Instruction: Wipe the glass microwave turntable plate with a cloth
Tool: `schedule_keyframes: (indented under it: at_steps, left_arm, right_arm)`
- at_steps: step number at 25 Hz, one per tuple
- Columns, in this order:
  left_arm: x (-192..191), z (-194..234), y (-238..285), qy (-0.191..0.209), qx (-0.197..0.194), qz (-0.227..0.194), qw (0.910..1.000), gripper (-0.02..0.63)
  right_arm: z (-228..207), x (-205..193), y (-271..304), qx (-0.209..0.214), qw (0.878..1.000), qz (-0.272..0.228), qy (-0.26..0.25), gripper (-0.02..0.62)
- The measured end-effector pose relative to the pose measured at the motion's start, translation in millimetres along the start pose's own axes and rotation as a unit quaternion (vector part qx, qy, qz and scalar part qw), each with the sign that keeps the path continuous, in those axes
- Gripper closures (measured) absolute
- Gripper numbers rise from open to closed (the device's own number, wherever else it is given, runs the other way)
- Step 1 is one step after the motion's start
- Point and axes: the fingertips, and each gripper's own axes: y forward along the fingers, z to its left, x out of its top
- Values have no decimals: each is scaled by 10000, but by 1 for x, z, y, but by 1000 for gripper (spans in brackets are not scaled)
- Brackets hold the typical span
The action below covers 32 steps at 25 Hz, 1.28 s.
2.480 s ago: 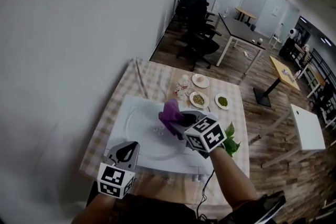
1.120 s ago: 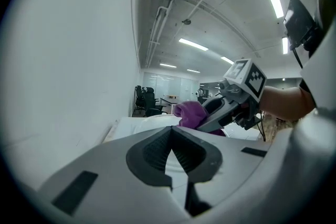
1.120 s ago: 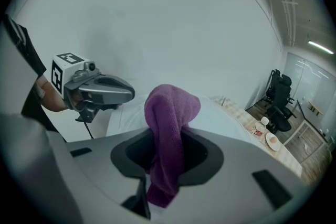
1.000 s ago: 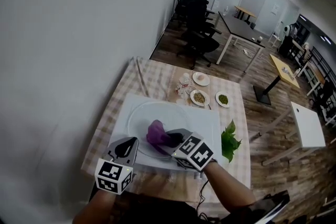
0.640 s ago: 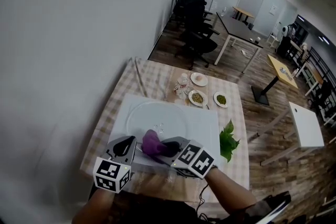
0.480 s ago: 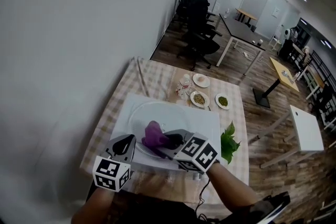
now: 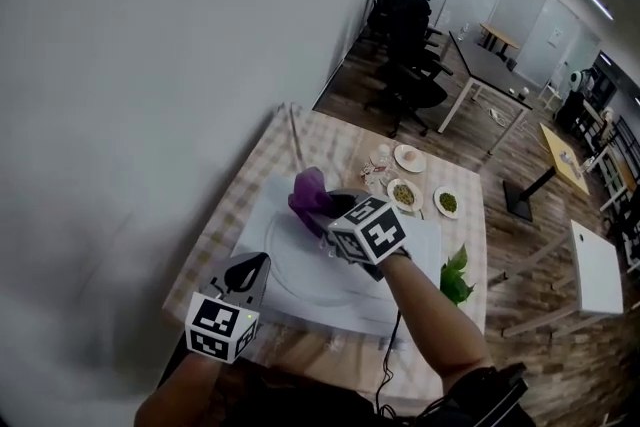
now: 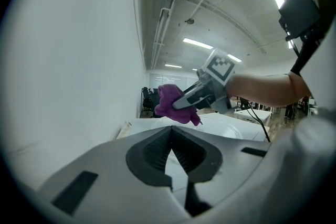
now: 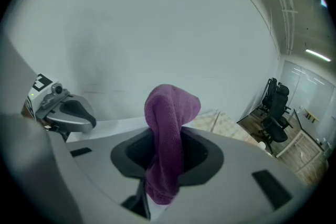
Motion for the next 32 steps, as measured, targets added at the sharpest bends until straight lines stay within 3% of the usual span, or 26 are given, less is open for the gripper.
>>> schedule_keyframes:
  at_steps: [8, 19, 32]
  left_arm:
    - [2, -2, -1, 94, -118, -30, 9999, 598]
    - [4, -3, -14, 172, -46, -123, 9998, 597]
    - [4, -4, -11, 239, -96, -163, 9995, 597]
  right_arm:
    - [-19, -13, 33, -113, 9993, 353, 73, 477]
    - [46, -19, 21, 344, 9988, 345, -106, 477]
    - [93, -33, -7, 754, 9970, 168, 38, 477]
